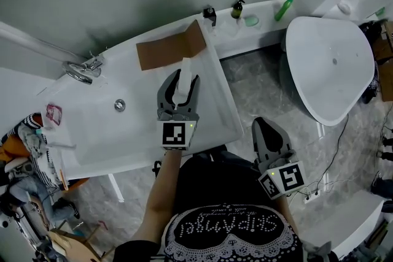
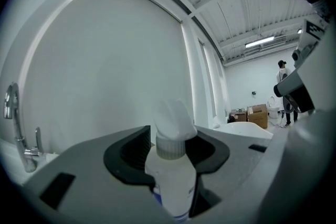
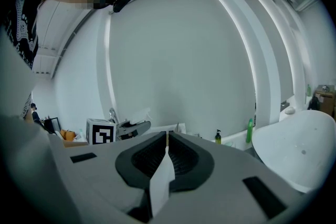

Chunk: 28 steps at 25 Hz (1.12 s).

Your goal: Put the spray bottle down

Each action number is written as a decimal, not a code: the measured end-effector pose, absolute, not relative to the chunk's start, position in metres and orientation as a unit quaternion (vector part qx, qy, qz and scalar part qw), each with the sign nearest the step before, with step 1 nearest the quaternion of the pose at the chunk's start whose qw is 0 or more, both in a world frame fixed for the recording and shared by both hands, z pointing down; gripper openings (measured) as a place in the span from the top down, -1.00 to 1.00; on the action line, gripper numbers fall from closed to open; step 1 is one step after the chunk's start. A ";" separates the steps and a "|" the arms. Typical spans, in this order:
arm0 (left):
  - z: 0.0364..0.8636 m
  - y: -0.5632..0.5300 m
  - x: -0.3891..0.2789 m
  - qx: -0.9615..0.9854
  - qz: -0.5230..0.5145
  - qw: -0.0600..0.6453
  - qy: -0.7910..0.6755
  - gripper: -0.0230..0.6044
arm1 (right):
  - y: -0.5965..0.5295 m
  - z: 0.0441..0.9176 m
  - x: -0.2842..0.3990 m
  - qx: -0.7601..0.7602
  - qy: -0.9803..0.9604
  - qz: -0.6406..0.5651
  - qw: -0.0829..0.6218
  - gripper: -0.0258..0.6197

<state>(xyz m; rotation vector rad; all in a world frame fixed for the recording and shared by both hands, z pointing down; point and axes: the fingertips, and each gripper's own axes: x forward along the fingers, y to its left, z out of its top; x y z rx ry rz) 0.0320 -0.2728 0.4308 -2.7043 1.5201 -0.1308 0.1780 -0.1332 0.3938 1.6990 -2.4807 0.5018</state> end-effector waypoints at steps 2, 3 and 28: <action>0.430 -0.272 0.032 -0.872 -0.040 0.017 0.488 0.34 | -0.132 0.392 0.176 0.556 -0.814 0.163 0.046 0.83; 0.431 -0.271 0.033 -0.873 -0.044 0.013 0.486 0.34 | -0.131 0.392 0.176 0.556 -0.814 0.162 0.046 0.83; 0.279 -0.197 -0.059 -0.840 0.039 0.083 0.535 0.62 | -0.131 0.390 0.139 0.490 -0.855 0.162 0.054 0.84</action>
